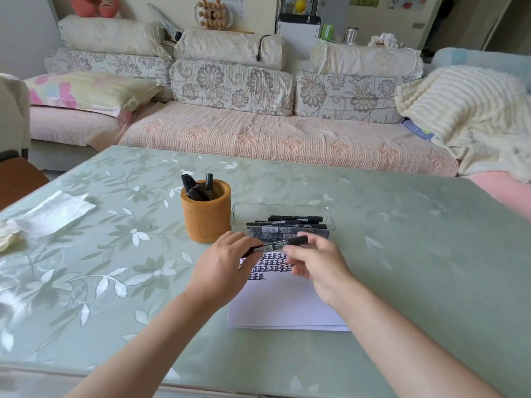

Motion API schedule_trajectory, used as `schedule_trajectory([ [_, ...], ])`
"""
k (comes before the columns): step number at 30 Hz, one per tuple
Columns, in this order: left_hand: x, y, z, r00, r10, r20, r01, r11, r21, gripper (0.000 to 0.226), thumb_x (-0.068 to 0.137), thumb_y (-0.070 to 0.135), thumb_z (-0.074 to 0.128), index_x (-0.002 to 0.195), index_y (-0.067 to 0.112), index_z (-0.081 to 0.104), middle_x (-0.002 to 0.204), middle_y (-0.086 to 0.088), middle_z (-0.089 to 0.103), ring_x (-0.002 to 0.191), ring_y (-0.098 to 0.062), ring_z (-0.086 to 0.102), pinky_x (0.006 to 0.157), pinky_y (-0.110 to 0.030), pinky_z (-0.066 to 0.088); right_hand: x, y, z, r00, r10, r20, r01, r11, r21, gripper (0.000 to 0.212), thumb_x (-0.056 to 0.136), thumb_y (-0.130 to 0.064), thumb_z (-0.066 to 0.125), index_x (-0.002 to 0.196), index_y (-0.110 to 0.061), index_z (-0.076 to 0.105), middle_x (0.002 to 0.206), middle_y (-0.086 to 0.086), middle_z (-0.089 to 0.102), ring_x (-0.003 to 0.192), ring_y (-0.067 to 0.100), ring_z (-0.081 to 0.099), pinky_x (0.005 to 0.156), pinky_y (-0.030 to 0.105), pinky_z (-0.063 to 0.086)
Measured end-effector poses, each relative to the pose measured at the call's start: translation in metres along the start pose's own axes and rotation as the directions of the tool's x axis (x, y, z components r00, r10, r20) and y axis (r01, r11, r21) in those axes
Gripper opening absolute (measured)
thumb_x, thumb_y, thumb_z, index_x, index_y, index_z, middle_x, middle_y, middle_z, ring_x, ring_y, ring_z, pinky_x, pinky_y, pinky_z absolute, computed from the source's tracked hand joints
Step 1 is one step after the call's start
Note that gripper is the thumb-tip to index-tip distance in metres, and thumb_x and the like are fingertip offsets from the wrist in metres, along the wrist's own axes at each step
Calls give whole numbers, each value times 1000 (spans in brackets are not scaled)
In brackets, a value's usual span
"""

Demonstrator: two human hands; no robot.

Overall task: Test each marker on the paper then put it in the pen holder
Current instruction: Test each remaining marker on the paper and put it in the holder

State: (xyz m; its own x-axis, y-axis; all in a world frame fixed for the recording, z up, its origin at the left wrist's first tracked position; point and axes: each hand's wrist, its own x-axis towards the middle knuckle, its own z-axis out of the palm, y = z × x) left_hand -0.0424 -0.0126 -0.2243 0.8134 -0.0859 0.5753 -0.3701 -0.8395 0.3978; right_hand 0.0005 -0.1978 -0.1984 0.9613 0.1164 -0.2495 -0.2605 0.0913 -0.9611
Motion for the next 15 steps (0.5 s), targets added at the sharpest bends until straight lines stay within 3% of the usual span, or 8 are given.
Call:
schedule_trajectory([
  [3,1,6,4,1000,-12,-25,11,999,-35,27,91,40,50,100,22,68,83,14,60,79,-6,51,69,-17,40,1,-1,0,995,76,68,-82,992,99,9,88,0,67,84,-7,64,72,8,65,56,17,58,47,26,46],
  [6,-1,10,7,1000,1,10,-1,1000,-9,24,88,44,53,95,26,67,80,16,60,77,-5,52,63,-22,45,1,3,1,979,74,188,-80,997,23,16,98,-15,56,93,-13,71,79,3,69,66,18,61,60,28,46],
  [11,0,11,1,992,46,118,-46,999,-5,27,92,52,47,89,32,66,79,19,62,76,-4,54,65,-27,48,4,2,2,978,-83,190,125,967,-223,21,103,-21,46,95,-18,66,88,5,73,77,19,67,71,30,52],
  [13,1,8,-2,997,55,60,-56,998,11,24,94,43,47,92,29,67,81,17,64,75,-5,56,65,-31,50,7,1,-1,971,-170,168,229,866,-445,23,102,-25,45,93,-22,65,76,-3,66,72,17,62,69,31,51],
  [15,4,4,-3,999,50,-10,-50,998,32,23,94,36,48,101,23,66,88,14,62,81,-8,56,69,-29,50,8,-3,-7,940,-249,232,340,658,-671,22,102,-28,42,97,-24,63,62,-8,53,62,15,52,61,30,41],
])
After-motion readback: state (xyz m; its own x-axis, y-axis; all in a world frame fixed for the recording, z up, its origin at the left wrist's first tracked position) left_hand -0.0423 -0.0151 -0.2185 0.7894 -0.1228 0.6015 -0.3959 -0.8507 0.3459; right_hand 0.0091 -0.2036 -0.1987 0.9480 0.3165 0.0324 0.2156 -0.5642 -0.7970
